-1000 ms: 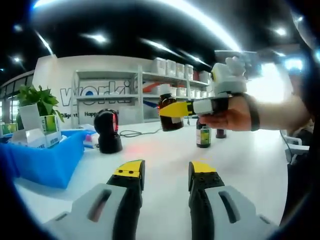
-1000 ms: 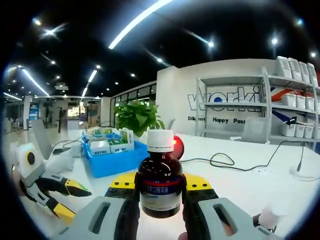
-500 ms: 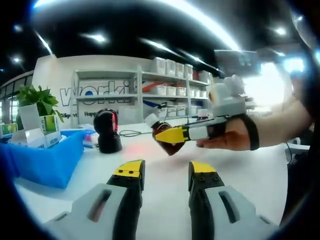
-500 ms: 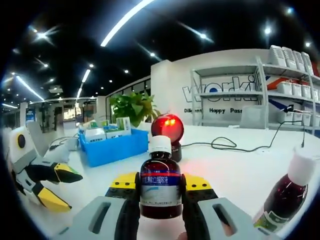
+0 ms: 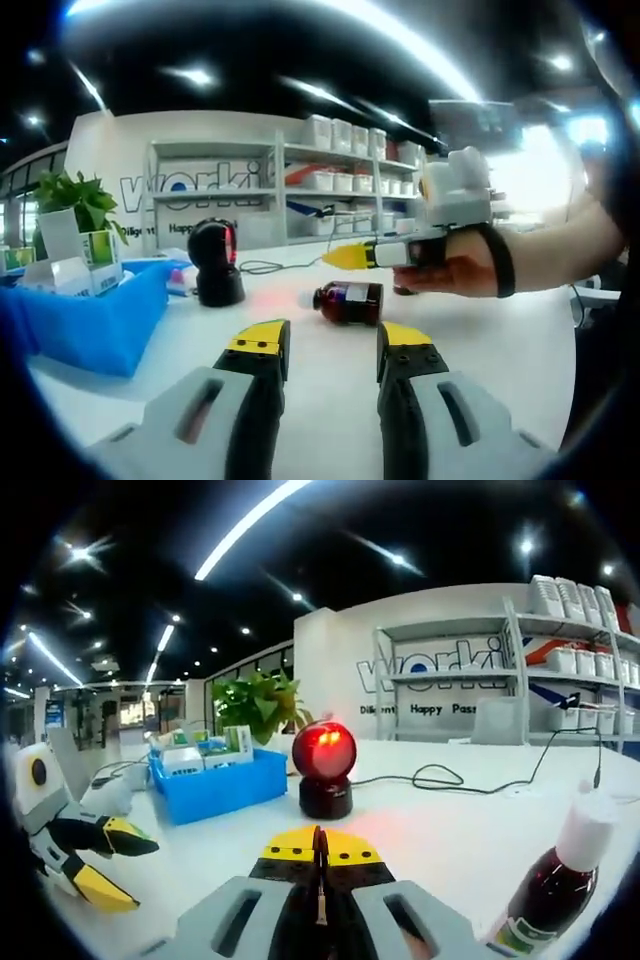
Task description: Rotate the medicine bottle to make it face forward pick up the medicine bottle inspect the drug traceability code place the medicine on the table
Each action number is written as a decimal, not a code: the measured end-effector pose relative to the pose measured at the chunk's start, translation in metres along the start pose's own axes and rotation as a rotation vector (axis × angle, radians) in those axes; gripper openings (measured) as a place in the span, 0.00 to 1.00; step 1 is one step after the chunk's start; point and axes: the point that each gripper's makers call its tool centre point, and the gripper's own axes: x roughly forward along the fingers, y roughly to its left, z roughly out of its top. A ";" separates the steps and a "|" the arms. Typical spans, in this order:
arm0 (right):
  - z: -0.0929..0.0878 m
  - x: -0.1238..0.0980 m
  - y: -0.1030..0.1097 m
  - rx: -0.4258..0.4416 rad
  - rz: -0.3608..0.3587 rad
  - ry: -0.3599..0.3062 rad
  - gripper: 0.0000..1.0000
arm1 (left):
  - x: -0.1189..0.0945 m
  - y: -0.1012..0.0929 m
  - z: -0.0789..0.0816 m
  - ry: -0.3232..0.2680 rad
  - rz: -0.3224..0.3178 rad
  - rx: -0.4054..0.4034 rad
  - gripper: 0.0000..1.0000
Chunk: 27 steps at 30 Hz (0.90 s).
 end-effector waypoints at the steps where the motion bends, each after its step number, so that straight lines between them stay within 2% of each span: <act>1: -0.001 -0.002 -0.001 0.010 -0.002 0.004 0.00 | 0.000 0.000 0.000 -0.001 0.000 0.000 0.26; 9: -0.001 -0.002 -0.007 0.030 -0.004 0.005 0.00 | 0.000 0.000 0.001 -0.003 -0.001 0.001 0.26; 18: 0.005 -0.006 -0.012 0.015 -0.005 -0.006 0.00 | 0.000 0.000 0.001 -0.004 0.001 0.001 0.26; 20: 0.006 -0.005 -0.009 0.030 0.015 0.004 0.00 | 0.000 0.000 0.001 -0.005 0.001 0.000 0.26; 22: 0.006 -0.008 -0.006 0.084 0.032 0.005 0.00 | 0.000 0.000 0.001 -0.005 0.001 0.000 0.26; 24: 0.007 -0.007 -0.004 0.063 0.029 0.008 0.00 | 0.000 0.000 0.001 -0.005 0.000 0.000 0.26; 27: 0.008 -0.009 -0.003 0.038 0.031 0.011 0.13 | 0.000 0.000 0.001 -0.006 -0.001 0.001 0.26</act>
